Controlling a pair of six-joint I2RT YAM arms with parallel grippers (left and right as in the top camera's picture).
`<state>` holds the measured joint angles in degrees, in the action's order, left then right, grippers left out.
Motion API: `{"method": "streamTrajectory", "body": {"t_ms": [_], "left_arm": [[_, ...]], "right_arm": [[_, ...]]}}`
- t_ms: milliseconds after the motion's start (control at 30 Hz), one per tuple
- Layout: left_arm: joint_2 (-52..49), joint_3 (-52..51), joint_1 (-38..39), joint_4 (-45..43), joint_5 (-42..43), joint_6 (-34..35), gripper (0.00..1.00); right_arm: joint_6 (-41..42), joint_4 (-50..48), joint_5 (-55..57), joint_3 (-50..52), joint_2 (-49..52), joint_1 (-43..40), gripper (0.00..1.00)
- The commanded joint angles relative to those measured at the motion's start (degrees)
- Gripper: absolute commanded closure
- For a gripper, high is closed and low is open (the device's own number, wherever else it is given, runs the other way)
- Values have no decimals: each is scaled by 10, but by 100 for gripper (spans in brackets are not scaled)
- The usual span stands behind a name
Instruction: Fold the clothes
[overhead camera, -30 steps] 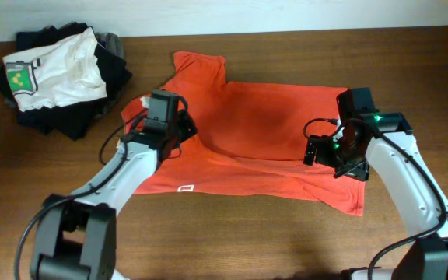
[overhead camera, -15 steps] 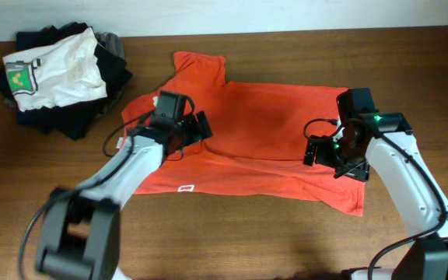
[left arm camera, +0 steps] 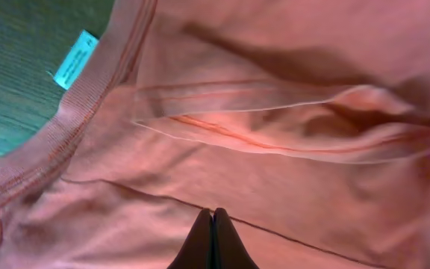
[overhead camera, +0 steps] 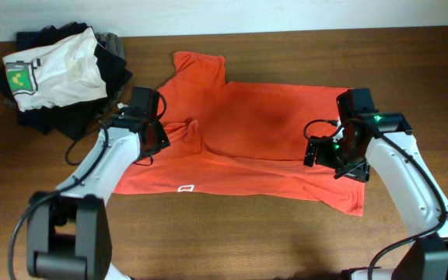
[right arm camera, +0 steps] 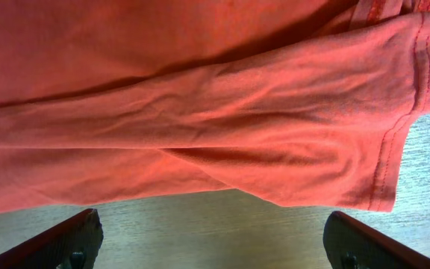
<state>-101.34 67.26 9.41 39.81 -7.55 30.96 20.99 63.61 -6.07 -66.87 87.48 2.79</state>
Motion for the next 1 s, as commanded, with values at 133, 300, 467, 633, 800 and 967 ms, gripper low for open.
{"method": "streamTrajectory", "body": {"t_ms": [133,300,467,633,800,967], "left_arm": [[-47,-5,-19,-6,38,-43,99],[-75,-5,-19,-35,39,-43,99],[-77,-5,-19,-61,56,-43,99],[-77,-5,-20,-79,59,-43,99],[-77,-5,-20,-79,72,-43,99],[-79,-5,-20,-94,72,-43,99]], "right_arm": [[2,-6,7,-5,4,4,2],[2,-6,7,-5,4,4,2],[2,-6,8,-5,4,4,2],[2,-6,8,-5,4,4,2],[2,-6,8,-5,4,4,2],[2,-3,8,-5,4,4,2]]}}
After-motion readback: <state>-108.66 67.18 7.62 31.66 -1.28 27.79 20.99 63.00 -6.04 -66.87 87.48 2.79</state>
